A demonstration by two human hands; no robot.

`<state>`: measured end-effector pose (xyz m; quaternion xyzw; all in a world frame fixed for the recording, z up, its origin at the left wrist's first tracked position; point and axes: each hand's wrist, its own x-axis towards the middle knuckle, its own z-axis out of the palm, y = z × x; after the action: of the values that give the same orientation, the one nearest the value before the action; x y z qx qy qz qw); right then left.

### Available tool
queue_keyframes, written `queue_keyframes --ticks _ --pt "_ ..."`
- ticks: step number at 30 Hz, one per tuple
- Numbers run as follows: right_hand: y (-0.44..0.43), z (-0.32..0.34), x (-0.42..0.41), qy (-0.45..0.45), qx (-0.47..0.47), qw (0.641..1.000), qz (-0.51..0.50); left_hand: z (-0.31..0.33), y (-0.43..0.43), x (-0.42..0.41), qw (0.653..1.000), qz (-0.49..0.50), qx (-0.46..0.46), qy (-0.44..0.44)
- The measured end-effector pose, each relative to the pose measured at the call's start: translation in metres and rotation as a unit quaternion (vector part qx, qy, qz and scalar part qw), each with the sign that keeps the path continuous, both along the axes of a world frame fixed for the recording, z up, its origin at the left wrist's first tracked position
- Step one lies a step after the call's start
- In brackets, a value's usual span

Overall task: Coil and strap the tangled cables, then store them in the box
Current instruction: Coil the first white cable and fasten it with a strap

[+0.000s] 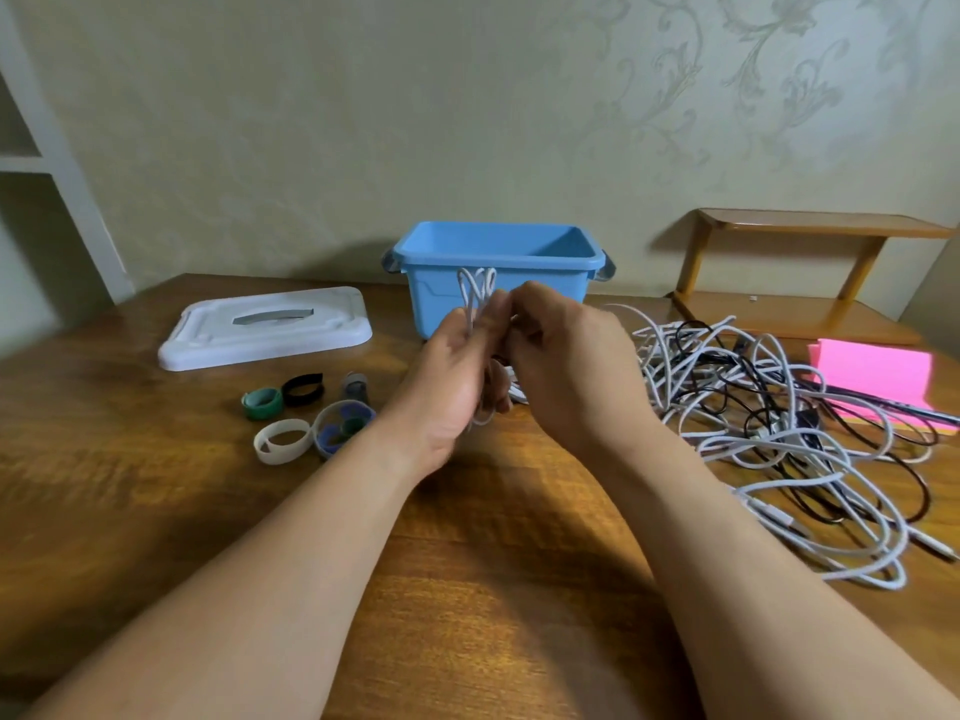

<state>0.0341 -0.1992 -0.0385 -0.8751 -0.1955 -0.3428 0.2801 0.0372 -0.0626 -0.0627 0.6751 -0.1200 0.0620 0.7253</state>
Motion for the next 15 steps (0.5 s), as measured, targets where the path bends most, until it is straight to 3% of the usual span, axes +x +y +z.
queue_keyframes --ticks 6,9,15 --pt "0.003 -0.002 -0.001 0.045 -0.008 0.999 0.013 0.003 -0.007 -0.005 0.995 0.032 -0.092 0.023" --pt "0.004 -0.007 -0.001 0.009 -0.056 0.998 -0.002 0.005 -0.004 -0.004 0.987 0.090 -0.127 0.028" --pt "-0.017 -0.005 0.010 0.011 -0.163 0.982 -0.097 0.023 0.019 0.002 0.934 0.106 -0.335 0.068"
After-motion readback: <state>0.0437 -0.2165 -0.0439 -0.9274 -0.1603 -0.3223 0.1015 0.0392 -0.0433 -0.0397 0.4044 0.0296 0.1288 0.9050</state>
